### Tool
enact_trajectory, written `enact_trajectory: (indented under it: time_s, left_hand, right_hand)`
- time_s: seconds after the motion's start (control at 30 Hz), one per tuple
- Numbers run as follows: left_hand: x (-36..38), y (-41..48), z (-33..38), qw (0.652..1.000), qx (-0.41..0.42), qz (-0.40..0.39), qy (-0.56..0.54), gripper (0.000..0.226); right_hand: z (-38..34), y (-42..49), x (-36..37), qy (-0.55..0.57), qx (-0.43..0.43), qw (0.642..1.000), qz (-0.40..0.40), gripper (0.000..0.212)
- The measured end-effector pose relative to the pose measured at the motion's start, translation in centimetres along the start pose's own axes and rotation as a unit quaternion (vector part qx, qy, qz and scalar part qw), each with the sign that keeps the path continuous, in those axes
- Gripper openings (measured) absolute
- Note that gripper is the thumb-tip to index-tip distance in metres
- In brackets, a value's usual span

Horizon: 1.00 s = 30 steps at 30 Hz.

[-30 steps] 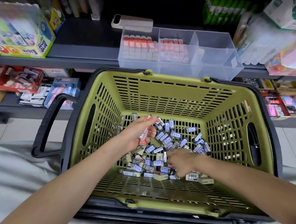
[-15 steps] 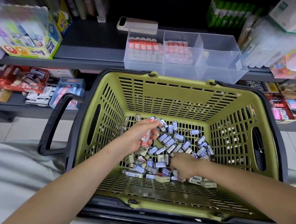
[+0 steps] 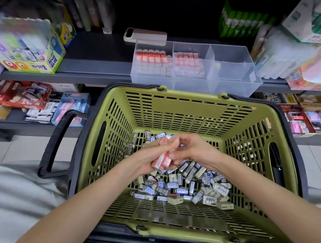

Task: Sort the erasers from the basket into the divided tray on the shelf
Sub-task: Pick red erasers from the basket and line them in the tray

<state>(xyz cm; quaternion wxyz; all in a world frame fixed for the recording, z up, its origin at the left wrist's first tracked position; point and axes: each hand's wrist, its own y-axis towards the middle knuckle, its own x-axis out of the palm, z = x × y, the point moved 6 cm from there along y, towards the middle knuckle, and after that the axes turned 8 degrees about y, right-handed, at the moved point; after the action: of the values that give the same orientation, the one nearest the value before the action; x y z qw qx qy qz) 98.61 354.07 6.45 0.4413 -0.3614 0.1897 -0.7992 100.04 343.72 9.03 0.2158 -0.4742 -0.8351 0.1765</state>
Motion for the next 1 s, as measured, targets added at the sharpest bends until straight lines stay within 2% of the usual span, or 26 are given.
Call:
enact_trajectory:
  time_s: [0.07,0.13,0.17,0.2,0.23,0.3,0.37,0.47,0.53,0.6,0.77,0.83,0.93,1.0]
  left_hand:
    - [-1.0,-0.6,0.4,0.999,0.009,0.038,0.009,0.058]
    - [-1.8,-1.1,0.9,0.997,0.003,0.074,0.036,0.050]
    - [-2.2,-1.4,1.1,0.995,-0.001,0.092,0.041,0.047]
    - [-2.4,-1.6,1.2,0.993,-0.001,0.107,0.040,0.044]
    - [-2.6,-1.8,1.5,0.993,0.003,0.117,0.034,0.041]
    - [-2.5,-2.4,2.1,0.992,0.024,0.120,0.022,0.037]
    - [-2.3,-3.0,2.7,0.992,0.045,0.113,0.011,0.037]
    - [-2.2,-3.8,3.3,0.992,0.071,0.108,0.003,0.043]
    - [-2.2,-4.1,3.4,0.991,0.074,0.113,0.003,0.047]
    - [-2.3,-4.2,3.6,0.990,0.079,0.117,-0.006,0.045]
    - [-2.5,-4.4,3.7,0.987,0.091,0.129,-0.033,0.046]
    - [-2.6,-4.5,3.9,0.985,0.097,0.133,-0.042,0.047]
    - [-2.5,-4.6,4.0,0.985,0.103,0.135,-0.041,0.051]
    - [-2.4,-4.7,4.0,0.985,0.101,0.136,-0.043,0.052]
  right_hand:
    - [0.3,-0.2,-0.8,0.108,-0.002,0.994,0.026,0.052]
    - [1.1,-0.6,-1.9,0.158,0.005,0.985,0.068,0.046]
    - [2.0,-0.8,-2.2,0.101,0.024,0.991,0.086,0.035]
    - [3.3,-1.0,-2.1,-0.013,0.052,0.995,0.084,0.025]
    - [5.1,-1.1,-1.6,-0.147,0.085,0.984,0.054,0.019]
    - [9.1,-1.0,0.0,-0.348,0.130,0.927,-0.039,0.021]
    - [11.8,-0.8,1.3,-0.456,0.129,0.876,-0.091,0.030]
    - [13.2,-0.5,2.1,-0.536,0.095,0.832,-0.103,0.031]
    - [14.1,-0.6,2.4,-0.541,0.101,0.824,-0.130,0.036]
    - [14.6,-0.6,2.5,-0.516,0.124,0.835,-0.144,0.046]
    - [14.2,0.0,1.5,-0.311,0.208,0.924,-0.080,0.044]
    - [14.2,0.3,1.1,-0.285,0.240,0.924,-0.088,0.042]
    - [14.3,0.2,1.0,-0.290,0.292,0.903,-0.119,0.052]
    - [14.1,0.3,1.0,-0.295,0.286,0.902,-0.134,0.047]
